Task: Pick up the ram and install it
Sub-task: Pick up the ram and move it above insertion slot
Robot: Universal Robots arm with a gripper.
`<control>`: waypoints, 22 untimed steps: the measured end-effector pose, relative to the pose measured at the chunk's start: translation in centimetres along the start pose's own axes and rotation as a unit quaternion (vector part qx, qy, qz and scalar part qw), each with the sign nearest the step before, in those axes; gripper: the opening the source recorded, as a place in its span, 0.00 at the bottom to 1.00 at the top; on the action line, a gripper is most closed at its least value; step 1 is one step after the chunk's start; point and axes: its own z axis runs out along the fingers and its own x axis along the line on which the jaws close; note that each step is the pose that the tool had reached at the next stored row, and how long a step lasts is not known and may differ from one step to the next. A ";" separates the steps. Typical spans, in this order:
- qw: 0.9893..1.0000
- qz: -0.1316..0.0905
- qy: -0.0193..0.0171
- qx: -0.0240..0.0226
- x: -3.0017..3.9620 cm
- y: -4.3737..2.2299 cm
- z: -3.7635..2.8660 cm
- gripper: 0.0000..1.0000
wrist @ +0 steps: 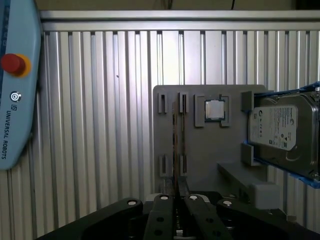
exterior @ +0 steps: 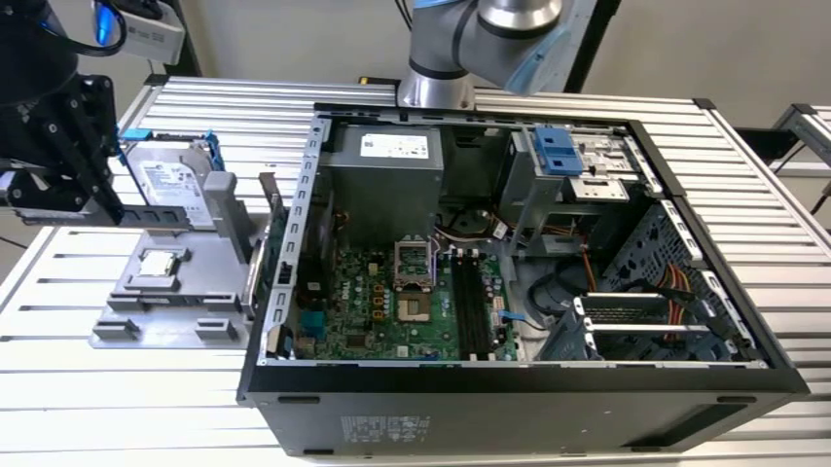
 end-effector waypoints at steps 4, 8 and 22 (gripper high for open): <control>1.000 0.000 0.000 0.000 -0.01 -0.32 -0.01 0.00; 1.000 0.000 0.000 0.000 -0.02 -0.62 -0.01 0.00; 1.000 0.000 0.000 0.000 -0.06 -1.90 -0.03 0.00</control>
